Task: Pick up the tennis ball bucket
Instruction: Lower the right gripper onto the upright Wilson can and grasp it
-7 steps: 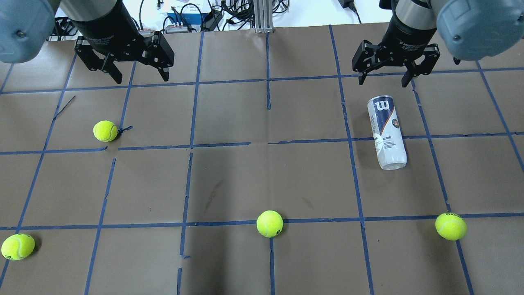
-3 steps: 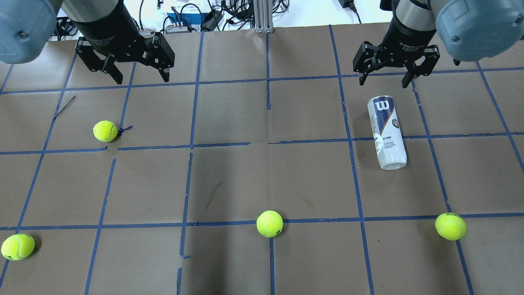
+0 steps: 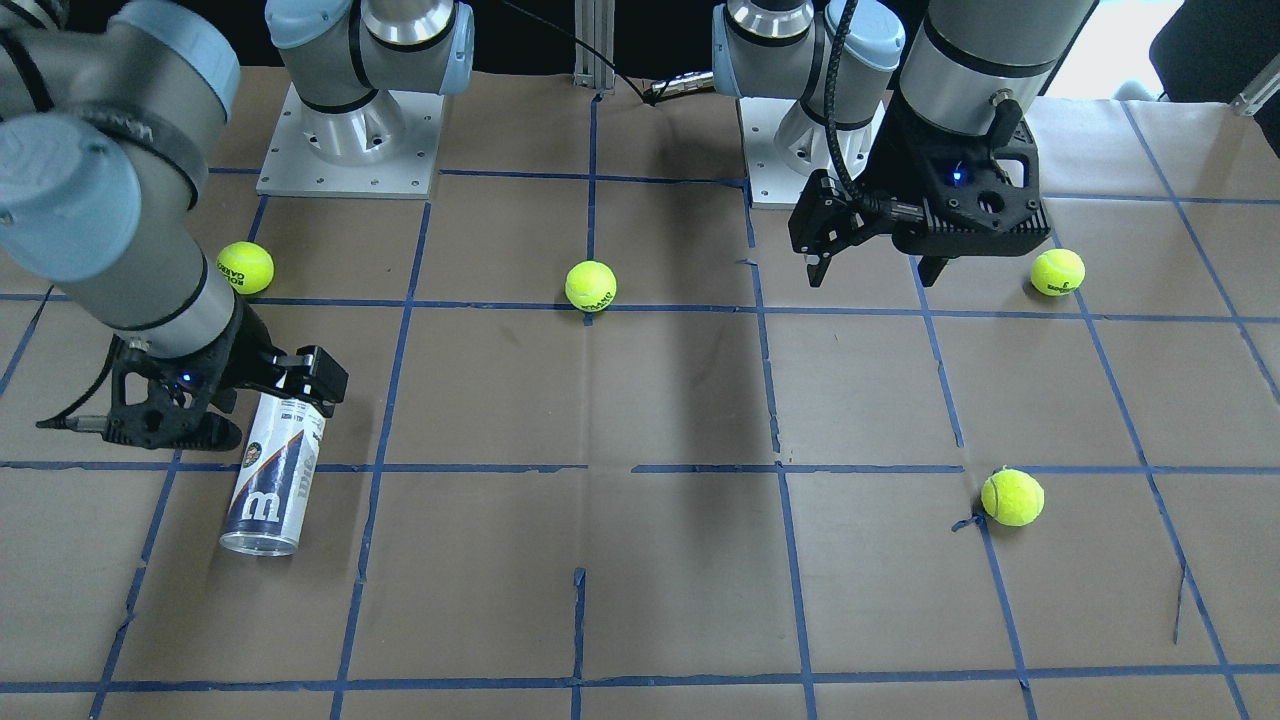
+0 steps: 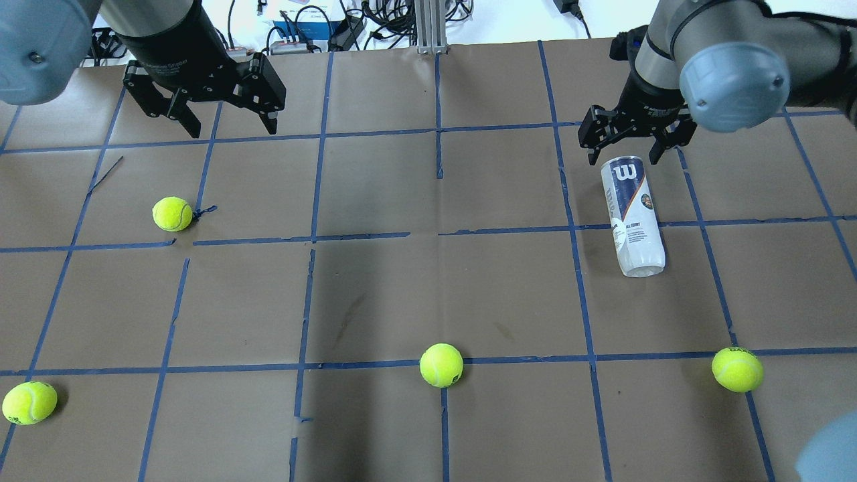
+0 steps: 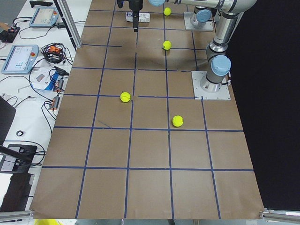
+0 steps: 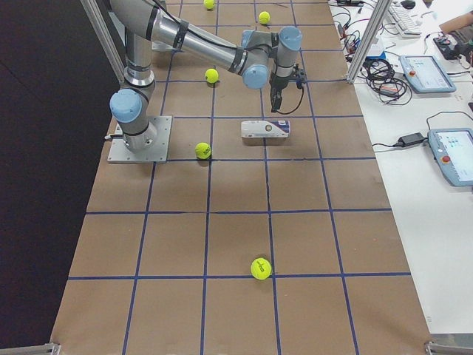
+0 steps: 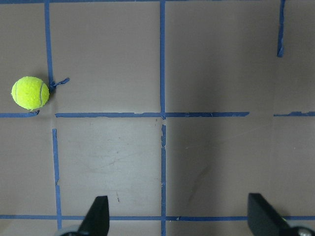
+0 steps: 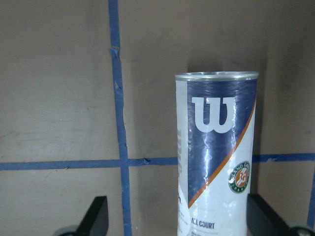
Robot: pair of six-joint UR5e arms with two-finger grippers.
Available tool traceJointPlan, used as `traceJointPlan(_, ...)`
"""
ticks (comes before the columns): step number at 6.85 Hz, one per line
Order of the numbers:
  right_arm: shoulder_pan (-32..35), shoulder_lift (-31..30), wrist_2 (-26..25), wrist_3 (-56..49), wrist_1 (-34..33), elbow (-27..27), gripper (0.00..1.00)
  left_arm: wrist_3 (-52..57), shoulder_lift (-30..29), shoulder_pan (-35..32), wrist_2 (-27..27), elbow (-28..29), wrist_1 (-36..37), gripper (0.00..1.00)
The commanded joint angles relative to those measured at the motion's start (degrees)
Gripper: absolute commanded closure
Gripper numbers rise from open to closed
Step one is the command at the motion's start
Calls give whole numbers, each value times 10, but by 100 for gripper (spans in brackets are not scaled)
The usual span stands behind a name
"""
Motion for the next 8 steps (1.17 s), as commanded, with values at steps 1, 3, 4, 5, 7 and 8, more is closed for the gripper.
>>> traceJointPlan(1,-30,35,-1,-50,-38,27,0,0,0,0,-1,0,0,0)
traceJointPlan(3,-39,54,-1,-57,-42,37,0,0,0,-1,-1,0,0,0)
traceJointPlan(4,-39,70,1,-56,-59,42,0,0,1,0,-1,0,0,0)
traceJointPlan(5,-39,72,0,-50,-59,42,4,0,2,0,-1,0,0,0)
traceJointPlan(7,-39,72,2,-46,-53,42,43,0,2,0,-1,-1,0,0)
traceJointPlan(8,-39,68,0,-46,-52,39,47,0,2,0,-1,-1,0,0)
